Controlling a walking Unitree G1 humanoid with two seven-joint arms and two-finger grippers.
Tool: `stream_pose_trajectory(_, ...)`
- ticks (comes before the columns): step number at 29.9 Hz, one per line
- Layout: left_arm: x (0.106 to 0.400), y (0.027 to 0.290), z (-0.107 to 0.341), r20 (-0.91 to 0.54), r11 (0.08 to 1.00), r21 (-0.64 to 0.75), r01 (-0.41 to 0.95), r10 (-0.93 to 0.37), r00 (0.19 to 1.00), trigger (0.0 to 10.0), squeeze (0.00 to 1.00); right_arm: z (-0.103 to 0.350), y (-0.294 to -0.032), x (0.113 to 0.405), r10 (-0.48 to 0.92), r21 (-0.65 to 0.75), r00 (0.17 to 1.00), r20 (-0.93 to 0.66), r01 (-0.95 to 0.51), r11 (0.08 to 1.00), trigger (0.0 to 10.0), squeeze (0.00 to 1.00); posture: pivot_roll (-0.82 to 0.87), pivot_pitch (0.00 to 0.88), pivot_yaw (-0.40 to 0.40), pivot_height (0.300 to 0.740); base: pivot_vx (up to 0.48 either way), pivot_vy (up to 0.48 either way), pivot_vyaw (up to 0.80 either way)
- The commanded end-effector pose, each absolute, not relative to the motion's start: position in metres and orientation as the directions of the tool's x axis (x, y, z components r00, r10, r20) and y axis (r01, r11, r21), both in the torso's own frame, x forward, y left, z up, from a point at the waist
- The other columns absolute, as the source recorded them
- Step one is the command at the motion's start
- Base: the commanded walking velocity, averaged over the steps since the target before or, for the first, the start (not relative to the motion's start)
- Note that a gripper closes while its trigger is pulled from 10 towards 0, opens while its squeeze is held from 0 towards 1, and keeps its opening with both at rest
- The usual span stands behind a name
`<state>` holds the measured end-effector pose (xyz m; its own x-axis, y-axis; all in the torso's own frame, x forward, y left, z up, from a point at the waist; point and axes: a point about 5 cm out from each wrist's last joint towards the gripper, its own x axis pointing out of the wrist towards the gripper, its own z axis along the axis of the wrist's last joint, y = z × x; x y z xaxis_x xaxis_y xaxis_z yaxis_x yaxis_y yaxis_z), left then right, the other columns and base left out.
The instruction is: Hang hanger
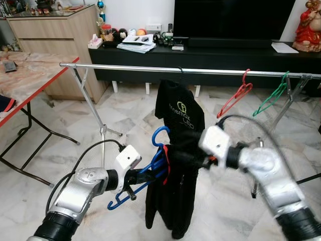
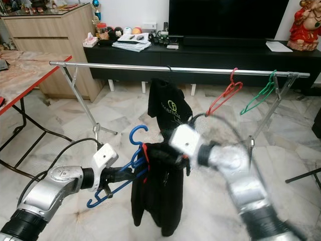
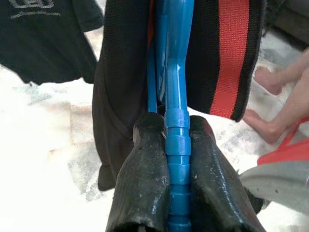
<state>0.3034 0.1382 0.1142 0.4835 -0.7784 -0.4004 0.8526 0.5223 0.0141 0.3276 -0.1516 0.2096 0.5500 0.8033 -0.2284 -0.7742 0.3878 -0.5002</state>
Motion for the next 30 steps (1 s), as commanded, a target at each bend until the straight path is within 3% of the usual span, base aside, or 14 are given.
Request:
stream_pose_trajectory(1,0.302,0.136,0.125,-0.366,0.475,0.064,0.877,-0.807,0.464,10.0,0.00,0.207,-0.156,0.330,0.809,-0.495,0.525,-0.262,-0.793,0.354,10.0,0.00,0.01,0.058,0.018,0.740,0.000,0.000,0.00)
stream_pose_trajectory(4,0.301,0.137,0.127,-0.358,0.443,0.082,0.893,-0.823,0.441,10.0,0.00,0.194,-0.159,0.331,0.810,-0.461,0.474,-0.346,-0.838,0.293,10.0,0.00,0.01,0.061,0.018,0.740,0.000,0.000,0.00)
stream_pose_trajectory(6,0.300,0.138,0.131,-0.355,0.401,0.123,0.908,-0.837,0.417,10.0,0.00,0.176,-0.162,0.327,0.820,-0.389,0.363,-0.443,-0.902,0.189,10.0,0.00,0.01,0.071,0.016,0.740,0.000,0.000,0.00)
stream_pose_trajectory(12,0.298,0.138,0.134,-0.351,0.370,0.137,0.919,-0.849,0.394,10.0,0.00,0.157,-0.175,0.331,0.749,-0.348,0.321,-0.579,-0.929,0.128,10.0,0.00,0.02,0.095,0.021,0.740,0.000,0.000,0.00)
stream_pose_trajectory(21,0.291,0.139,0.134,-0.363,0.322,0.114,0.940,-0.867,0.341,10.0,0.00,0.178,-0.176,0.344,0.823,-0.322,0.276,-0.496,-0.939,0.121,10.0,0.00,0.02,0.122,0.041,0.740,0.000,0.000,0.00)
stream_pose_trajectory(30,0.288,0.142,0.134,-0.390,0.282,0.091,0.955,-0.872,0.295,10.0,0.00,0.197,-0.174,0.343,0.879,-0.299,0.171,-0.445,-0.954,0.034,10.0,0.00,0.02,0.125,0.062,0.740,0.000,0.000,0.00)
